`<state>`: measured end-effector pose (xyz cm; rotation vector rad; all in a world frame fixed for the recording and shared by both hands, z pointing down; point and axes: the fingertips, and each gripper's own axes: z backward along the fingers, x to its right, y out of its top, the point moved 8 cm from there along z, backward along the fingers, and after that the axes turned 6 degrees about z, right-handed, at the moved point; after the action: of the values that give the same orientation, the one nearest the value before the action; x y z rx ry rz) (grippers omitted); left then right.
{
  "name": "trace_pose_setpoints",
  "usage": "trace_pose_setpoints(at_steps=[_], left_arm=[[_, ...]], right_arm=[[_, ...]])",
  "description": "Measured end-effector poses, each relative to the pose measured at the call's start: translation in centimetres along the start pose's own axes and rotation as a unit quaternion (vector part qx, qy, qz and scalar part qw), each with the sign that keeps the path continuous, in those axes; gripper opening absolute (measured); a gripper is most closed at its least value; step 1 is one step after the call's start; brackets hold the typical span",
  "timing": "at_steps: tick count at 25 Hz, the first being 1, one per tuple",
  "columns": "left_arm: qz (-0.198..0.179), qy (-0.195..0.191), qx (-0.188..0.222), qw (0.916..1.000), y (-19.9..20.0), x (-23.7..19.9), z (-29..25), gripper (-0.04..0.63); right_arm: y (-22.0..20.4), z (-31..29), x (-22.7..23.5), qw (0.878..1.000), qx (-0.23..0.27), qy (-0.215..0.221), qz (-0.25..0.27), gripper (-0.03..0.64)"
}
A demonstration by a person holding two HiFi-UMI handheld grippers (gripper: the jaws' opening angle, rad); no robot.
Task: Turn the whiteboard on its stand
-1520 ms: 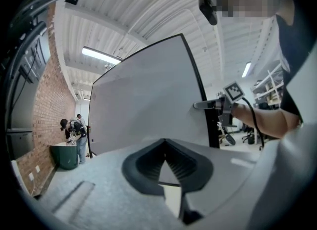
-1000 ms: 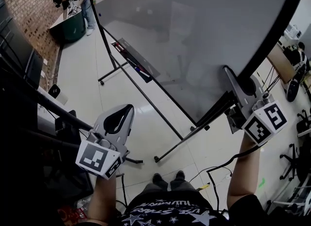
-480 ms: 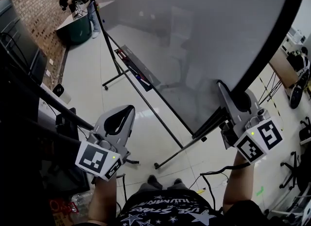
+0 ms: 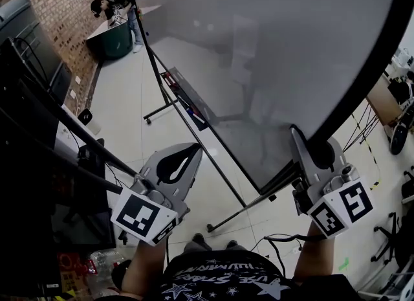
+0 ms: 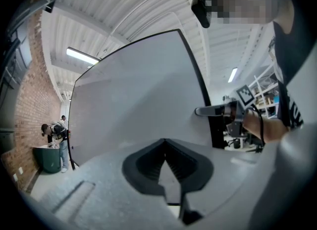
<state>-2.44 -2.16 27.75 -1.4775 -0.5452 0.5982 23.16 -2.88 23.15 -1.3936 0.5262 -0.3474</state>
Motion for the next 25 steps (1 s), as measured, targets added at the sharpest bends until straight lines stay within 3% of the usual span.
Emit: trace_pose_setpoints(at_steps=[13,25], left_arm=[[-0.016,-0.061,0.014,0.9979,1.6,6.3,-3.0,0.005],[-0.017,-0.071,0.005,0.9973,1.4,7.4,-3.4,0.005]], right_arm=[[0.2,4.5,0.2,1.0,0.005,0.006,-0.003,0.046],[-0.1,5.5,0.1,1.0,0.011,0.008,0.0,0.051]])
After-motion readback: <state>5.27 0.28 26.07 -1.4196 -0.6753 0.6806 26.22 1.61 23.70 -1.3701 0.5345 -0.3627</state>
